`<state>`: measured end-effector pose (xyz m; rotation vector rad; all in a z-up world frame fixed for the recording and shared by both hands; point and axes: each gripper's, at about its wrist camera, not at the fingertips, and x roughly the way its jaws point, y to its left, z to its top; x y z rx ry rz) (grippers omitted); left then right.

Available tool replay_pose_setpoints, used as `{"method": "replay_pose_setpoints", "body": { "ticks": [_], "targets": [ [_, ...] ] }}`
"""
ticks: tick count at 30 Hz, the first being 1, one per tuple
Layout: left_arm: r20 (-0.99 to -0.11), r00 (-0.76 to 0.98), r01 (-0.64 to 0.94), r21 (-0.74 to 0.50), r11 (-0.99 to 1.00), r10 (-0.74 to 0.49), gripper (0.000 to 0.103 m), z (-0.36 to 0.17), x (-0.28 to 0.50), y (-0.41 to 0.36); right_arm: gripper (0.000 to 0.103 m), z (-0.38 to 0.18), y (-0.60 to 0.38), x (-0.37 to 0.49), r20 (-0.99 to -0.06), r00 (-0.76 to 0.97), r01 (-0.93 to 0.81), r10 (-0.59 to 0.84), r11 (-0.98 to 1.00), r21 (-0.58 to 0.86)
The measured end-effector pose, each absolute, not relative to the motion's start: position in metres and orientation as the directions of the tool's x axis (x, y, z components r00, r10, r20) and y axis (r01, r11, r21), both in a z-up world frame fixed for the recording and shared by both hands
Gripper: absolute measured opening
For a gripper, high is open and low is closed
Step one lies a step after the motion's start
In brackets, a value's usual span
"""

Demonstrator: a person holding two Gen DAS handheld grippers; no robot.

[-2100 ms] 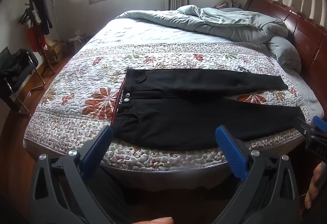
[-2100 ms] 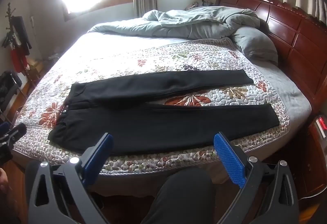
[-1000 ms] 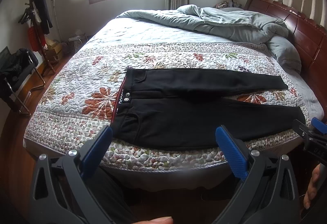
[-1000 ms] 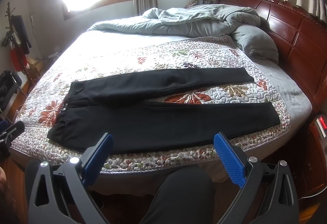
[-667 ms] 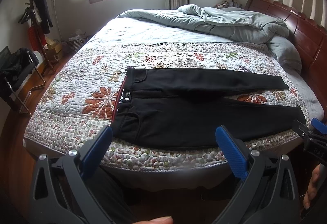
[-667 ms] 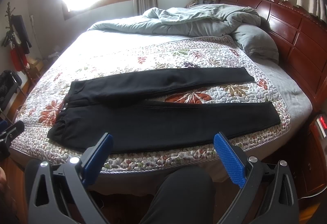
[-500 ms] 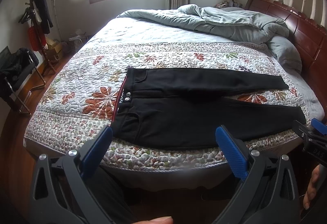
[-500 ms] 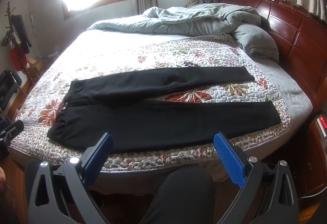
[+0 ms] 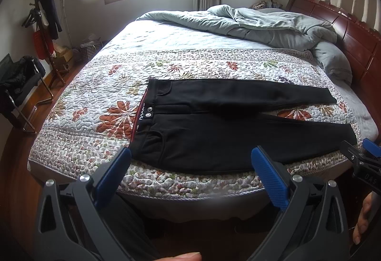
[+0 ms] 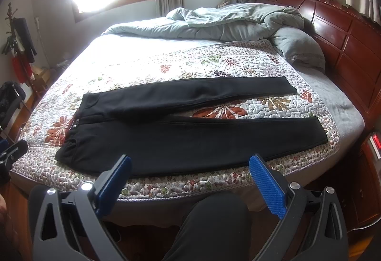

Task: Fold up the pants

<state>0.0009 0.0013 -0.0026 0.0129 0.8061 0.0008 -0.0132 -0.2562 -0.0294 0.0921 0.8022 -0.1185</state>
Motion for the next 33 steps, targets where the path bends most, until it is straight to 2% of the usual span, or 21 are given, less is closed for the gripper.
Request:
{"method": "replay_pose_setpoints", "body": {
  "ticks": [33],
  "targets": [
    [-0.742, 0.670, 0.006, 0.017, 1.000, 0.009, 0.100, -0.013, 0.011, 0.005, 0.099, -0.036, -0.253, -0.003, -0.734, 0.676, 0.132, -0.069, 0.991, 0.028]
  ]
}}
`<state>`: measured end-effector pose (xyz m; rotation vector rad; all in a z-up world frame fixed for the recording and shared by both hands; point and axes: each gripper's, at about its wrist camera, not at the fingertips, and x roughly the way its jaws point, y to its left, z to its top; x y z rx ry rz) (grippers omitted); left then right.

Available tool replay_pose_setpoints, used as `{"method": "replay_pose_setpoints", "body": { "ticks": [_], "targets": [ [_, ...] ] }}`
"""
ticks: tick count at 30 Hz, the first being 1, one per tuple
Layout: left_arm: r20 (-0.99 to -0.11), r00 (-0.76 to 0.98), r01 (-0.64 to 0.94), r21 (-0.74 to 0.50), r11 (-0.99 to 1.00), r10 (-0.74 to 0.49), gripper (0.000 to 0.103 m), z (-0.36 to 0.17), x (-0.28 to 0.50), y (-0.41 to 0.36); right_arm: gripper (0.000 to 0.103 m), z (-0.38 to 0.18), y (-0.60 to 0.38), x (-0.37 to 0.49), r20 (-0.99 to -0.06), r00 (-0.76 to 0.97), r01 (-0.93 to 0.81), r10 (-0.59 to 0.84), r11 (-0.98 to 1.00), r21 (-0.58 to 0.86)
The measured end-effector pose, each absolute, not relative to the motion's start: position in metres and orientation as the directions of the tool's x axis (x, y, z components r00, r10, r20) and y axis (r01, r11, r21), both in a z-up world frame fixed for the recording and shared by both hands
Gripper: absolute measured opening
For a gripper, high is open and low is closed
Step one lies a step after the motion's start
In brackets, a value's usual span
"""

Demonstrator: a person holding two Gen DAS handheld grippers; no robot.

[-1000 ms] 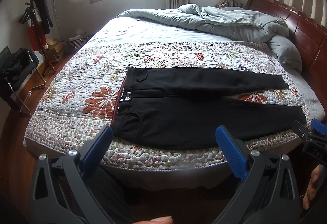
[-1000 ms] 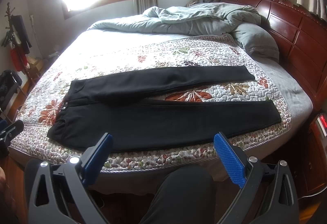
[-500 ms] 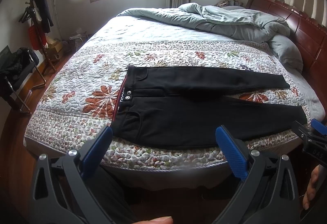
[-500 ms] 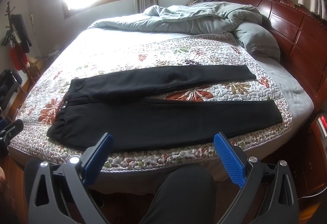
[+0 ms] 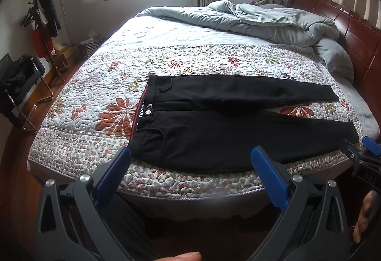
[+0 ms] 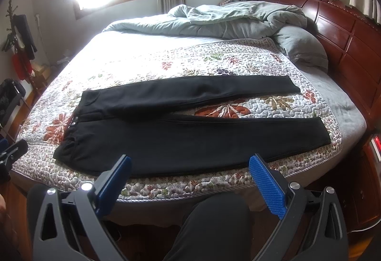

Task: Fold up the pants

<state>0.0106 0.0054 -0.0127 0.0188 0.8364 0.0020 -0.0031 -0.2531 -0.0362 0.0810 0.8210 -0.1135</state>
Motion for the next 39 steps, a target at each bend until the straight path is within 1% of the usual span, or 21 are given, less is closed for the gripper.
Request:
{"method": "replay_pose_setpoints", "body": {
  "ticks": [3, 9, 11, 12, 13, 15, 16, 18, 20, 23, 25, 27, 29, 32, 34, 35, 37, 39],
  "targets": [
    [-0.749, 0.663, 0.033, 0.026, 0.999, -0.003, 0.100, -0.016, 0.014, 0.004, 0.099, -0.037, -0.252, 0.002, -0.740, 0.668, 0.126, -0.075, 0.992, 0.013],
    [-0.790, 0.608, 0.149, 0.017, 0.989, -0.078, 0.100, -0.041, 0.034, 0.008, 0.099, -0.038, -0.249, 0.015, -0.740, 0.666, 0.102, -0.094, 0.994, -0.034],
    [-0.780, 0.619, 0.177, 0.021, 0.984, -0.095, 0.100, -0.045, 0.039, 0.014, 0.099, -0.038, -0.248, 0.020, -0.740, 0.664, 0.091, -0.102, 0.994, -0.055],
    [-0.772, 0.625, 0.184, 0.004, 0.983, -0.114, 0.100, -0.047, 0.041, 0.019, 0.099, -0.038, -0.247, 0.023, -0.740, 0.665, 0.085, -0.104, 0.994, -0.064],
    [-0.765, 0.617, 0.205, -0.071, 0.976, -0.185, 0.100, -0.049, 0.046, 0.030, 0.099, -0.039, -0.247, 0.027, -0.737, 0.668, 0.076, -0.106, 0.994, -0.073],
    [-0.763, 0.585, 0.211, -0.183, 0.960, -0.274, 0.100, -0.055, 0.057, 0.046, 0.099, -0.039, -0.245, 0.032, -0.719, 0.688, 0.055, -0.099, 0.995, -0.084],
    [-0.789, 0.551, 0.195, -0.193, 0.962, -0.270, 0.100, -0.062, 0.071, 0.055, 0.099, -0.039, -0.244, 0.036, -0.692, 0.718, 0.018, -0.069, 0.997, -0.081],
    [-0.820, 0.519, 0.219, -0.147, 0.965, -0.243, 0.100, -0.074, 0.093, 0.061, 0.099, -0.045, -0.244, 0.047, -0.670, 0.742, -0.066, 0.008, 0.996, -0.061],
    [-0.841, 0.492, 0.245, -0.116, 0.963, -0.226, 0.100, -0.089, 0.117, 0.071, 0.099, -0.063, -0.247, 0.074, -0.720, 0.694, -0.100, 0.022, 0.993, -0.065],
    [-0.888, 0.377, 0.216, -0.192, 0.957, -0.263, 0.100, -0.119, 0.163, 0.100, 0.098, -0.088, -0.255, 0.119, -0.762, 0.643, -0.206, 0.081, 0.976, -0.069],
    [-0.900, 0.360, 0.194, -0.187, 0.963, -0.247, 0.100, -0.131, 0.197, 0.123, 0.098, -0.099, -0.260, 0.150, -0.787, 0.602, -0.292, 0.133, 0.954, -0.062],
    [-0.898, 0.371, 0.147, -0.196, 0.970, -0.238, 0.100, -0.136, 0.237, 0.149, 0.098, -0.107, -0.268, 0.189, -0.821, 0.543, -0.369, 0.174, 0.928, -0.047],
    [-0.878, 0.363, 0.134, -0.283, 0.950, -0.313, 0.100, -0.137, 0.275, 0.169, 0.098, -0.115, -0.268, 0.231, -0.862, 0.466, -0.458, 0.198, 0.888, -0.044],
    [-0.871, 0.359, 0.123, -0.312, 0.942, -0.336, 0.100, -0.142, 0.334, 0.185, 0.097, -0.129, -0.269, 0.296, -0.918, 0.347, -0.545, 0.194, 0.838, -0.029],
    [-0.872, 0.329, 0.140, -0.334, 0.932, -0.362, 0.100, -0.153, 0.379, 0.189, 0.085, -0.136, -0.272, 0.339, -0.939, 0.276, -0.565, 0.203, 0.825, 0.013],
    [-0.875, 0.323, 0.144, -0.332, 0.932, -0.362, 0.100, -0.157, 0.392, 0.189, 0.083, -0.138, -0.275, 0.355, -0.943, 0.245, -0.570, 0.225, 0.821, 0.048],
    [-0.886, 0.299, 0.154, -0.321, 0.934, -0.354, 0.100, -0.174, 0.424, 0.189, 0.083, -0.145, -0.283, 0.388, -0.952, 0.173, -0.566, 0.254, 0.817, 0.115],
    [-0.889, 0.254, 0.156, -0.351, 0.923, -0.380, 0.100, -0.194, 0.443, 0.188, 0.085, -0.151, -0.286, 0.419, -0.957, 0.134, -0.563, 0.258, 0.814, 0.141]
  ]
}}
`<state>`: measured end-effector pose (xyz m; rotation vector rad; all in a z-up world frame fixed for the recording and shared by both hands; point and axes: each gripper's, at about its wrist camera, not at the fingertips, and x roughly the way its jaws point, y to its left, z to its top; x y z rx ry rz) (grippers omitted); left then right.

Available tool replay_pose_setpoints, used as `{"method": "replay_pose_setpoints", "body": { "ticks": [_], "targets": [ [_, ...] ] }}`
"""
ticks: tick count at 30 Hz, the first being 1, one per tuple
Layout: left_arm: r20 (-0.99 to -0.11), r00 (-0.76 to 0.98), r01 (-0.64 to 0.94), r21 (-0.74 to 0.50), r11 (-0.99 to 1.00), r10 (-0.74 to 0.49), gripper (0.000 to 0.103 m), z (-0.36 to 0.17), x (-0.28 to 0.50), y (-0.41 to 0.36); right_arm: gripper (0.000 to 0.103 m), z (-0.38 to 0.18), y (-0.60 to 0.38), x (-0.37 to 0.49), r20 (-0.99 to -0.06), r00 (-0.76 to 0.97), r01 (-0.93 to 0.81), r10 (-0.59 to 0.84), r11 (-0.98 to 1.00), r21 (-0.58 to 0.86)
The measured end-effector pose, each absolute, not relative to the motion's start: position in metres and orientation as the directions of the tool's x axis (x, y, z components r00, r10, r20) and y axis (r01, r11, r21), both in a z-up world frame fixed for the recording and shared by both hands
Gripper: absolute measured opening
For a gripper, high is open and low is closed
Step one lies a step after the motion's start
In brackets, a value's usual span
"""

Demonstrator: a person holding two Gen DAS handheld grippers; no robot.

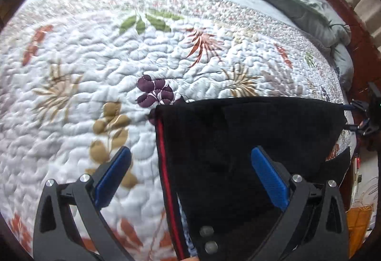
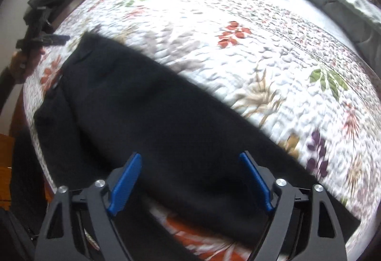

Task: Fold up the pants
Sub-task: 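Grasp the waistband of the black pants with the left and right grippers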

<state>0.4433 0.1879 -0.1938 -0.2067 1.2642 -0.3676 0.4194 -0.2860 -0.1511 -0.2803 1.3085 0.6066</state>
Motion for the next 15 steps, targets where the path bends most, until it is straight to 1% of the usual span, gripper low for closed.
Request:
{"method": "replay_pose_setpoints", "body": {
  "ticks": [2, 3, 7, 12, 14, 15],
  "targets": [
    [-0.888, 0.204, 0.170, -0.382, 0.908, -0.412, 0.100, -0.209, 0.456, 0.184, 0.085, -0.163, -0.289, 0.445, -0.954, 0.042, -0.572, 0.297, 0.790, 0.221],
    [-0.891, 0.180, 0.189, -0.384, 0.904, -0.417, 0.100, -0.217, 0.459, 0.180, 0.085, -0.167, -0.289, 0.451, -0.955, 0.020, -0.578, 0.295, 0.783, 0.229],
    [-0.902, 0.135, 0.286, -0.361, 0.888, -0.410, 0.099, -0.231, 0.465, 0.160, 0.085, -0.190, -0.296, 0.479, -0.969, -0.044, -0.597, 0.244, 0.771, 0.222],
    [-0.890, 0.106, 0.315, -0.392, 0.864, -0.443, 0.099, -0.233, 0.475, 0.153, 0.085, -0.213, -0.298, 0.502, -0.973, -0.094, -0.614, 0.209, 0.757, 0.222],
    [-0.892, 0.090, 0.320, -0.396, 0.861, -0.443, 0.097, -0.237, 0.478, 0.152, 0.085, -0.222, -0.301, 0.508, -0.967, -0.137, -0.615, 0.213, 0.747, 0.252],
    [-0.894, 0.086, 0.323, -0.393, 0.861, -0.440, 0.092, -0.238, 0.479, 0.154, 0.085, -0.226, -0.302, 0.509, -0.967, -0.149, -0.618, 0.206, 0.744, 0.253]
  ]
}}
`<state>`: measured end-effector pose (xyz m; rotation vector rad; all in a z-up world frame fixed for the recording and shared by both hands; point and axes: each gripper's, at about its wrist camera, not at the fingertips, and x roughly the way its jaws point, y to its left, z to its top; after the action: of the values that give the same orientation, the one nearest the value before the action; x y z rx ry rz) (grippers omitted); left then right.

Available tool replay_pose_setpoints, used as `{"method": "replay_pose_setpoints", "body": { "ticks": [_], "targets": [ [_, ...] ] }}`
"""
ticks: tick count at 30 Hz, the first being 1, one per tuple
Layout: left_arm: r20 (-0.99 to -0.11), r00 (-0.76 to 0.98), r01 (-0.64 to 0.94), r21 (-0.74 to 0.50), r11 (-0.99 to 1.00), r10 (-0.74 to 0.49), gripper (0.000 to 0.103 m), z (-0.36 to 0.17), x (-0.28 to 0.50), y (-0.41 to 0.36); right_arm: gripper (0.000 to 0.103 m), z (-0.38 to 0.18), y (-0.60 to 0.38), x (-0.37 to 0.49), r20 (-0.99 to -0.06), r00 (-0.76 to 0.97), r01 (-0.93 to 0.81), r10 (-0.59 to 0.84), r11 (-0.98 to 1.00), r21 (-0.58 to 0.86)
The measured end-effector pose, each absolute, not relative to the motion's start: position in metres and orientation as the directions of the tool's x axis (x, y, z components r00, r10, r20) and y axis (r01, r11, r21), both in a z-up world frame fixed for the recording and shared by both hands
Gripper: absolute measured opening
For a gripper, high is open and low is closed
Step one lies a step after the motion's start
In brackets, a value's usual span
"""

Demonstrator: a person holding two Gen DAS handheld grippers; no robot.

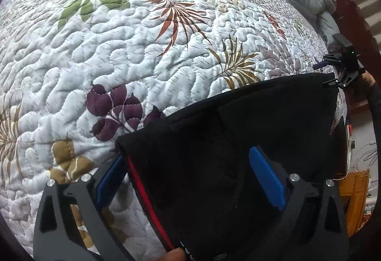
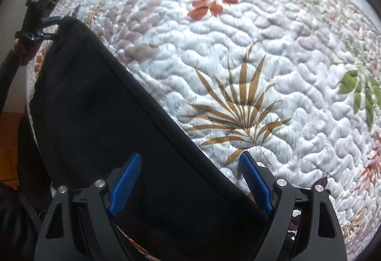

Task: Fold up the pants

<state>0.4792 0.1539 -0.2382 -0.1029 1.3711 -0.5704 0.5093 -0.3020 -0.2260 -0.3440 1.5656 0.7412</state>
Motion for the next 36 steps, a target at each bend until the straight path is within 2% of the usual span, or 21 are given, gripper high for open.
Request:
{"method": "replay_pose_setpoints", "body": {
  "ticks": [1, 2, 3, 4, 6, 7, 9, 11, 13, 29, 36],
  "targets": [
    [-0.899, 0.095, 0.324, -0.378, 0.867, -0.428, 0.077, -0.238, 0.481, 0.154, 0.085, -0.229, -0.304, 0.510, -0.966, -0.163, -0.619, 0.200, 0.742, 0.258],
    [-0.905, 0.106, 0.316, -0.362, 0.877, -0.411, 0.069, -0.237, 0.483, 0.156, 0.084, -0.232, -0.307, 0.512, -0.961, -0.183, -0.613, 0.207, 0.740, 0.276],
    [-0.909, 0.114, 0.305, -0.352, 0.885, -0.401, 0.051, -0.236, 0.486, 0.159, 0.084, -0.233, -0.309, 0.513, -0.956, -0.196, -0.606, 0.217, 0.740, 0.292],
    [-0.910, 0.113, 0.307, -0.351, 0.885, -0.400, 0.037, -0.235, 0.486, 0.162, 0.082, -0.233, -0.308, 0.514, -0.951, -0.210, -0.602, 0.226, 0.737, 0.308],
    [-0.906, 0.110, 0.313, -0.358, 0.880, -0.408, 0.031, -0.231, 0.484, 0.166, 0.065, -0.231, -0.315, 0.513, -0.940, -0.246, -0.593, 0.235, 0.731, 0.338],
    [-0.905, 0.111, 0.320, -0.359, 0.877, -0.411, 0.025, -0.228, 0.482, 0.167, 0.061, -0.232, -0.317, 0.512, -0.939, -0.260, -0.587, 0.225, 0.736, 0.339],
    [-0.904, 0.119, 0.339, -0.352, 0.873, -0.411, 0.020, -0.222, 0.479, 0.162, 0.039, -0.232, -0.322, 0.512, -0.945, -0.254, -0.587, 0.207, 0.743, 0.321],
    [-0.903, 0.134, 0.352, -0.342, 0.871, -0.409, 0.018, -0.216, 0.476, 0.161, 0.020, -0.226, -0.328, 0.510, -0.942, -0.265, -0.574, 0.208, 0.750, 0.327],
    [-0.899, 0.152, 0.373, -0.333, 0.866, -0.411, 0.015, -0.205, 0.472, 0.158, 0.014, -0.214, -0.337, 0.505, -0.943, -0.257, -0.574, 0.211, 0.752, 0.324],
    [-0.817, 0.316, 0.445, -0.321, 0.836, -0.483, 0.013, -0.110, 0.385, 0.164, 0.009, -0.088, -0.345, 0.396, -0.975, 0.000, -0.623, 0.221, 0.763, 0.173],
    [-0.786, 0.363, 0.461, -0.316, 0.829, -0.501, 0.013, -0.094, 0.329, 0.172, 0.007, -0.065, -0.329, 0.330, -0.973, 0.118, -0.640, 0.198, 0.765, 0.078]
  ]
}}
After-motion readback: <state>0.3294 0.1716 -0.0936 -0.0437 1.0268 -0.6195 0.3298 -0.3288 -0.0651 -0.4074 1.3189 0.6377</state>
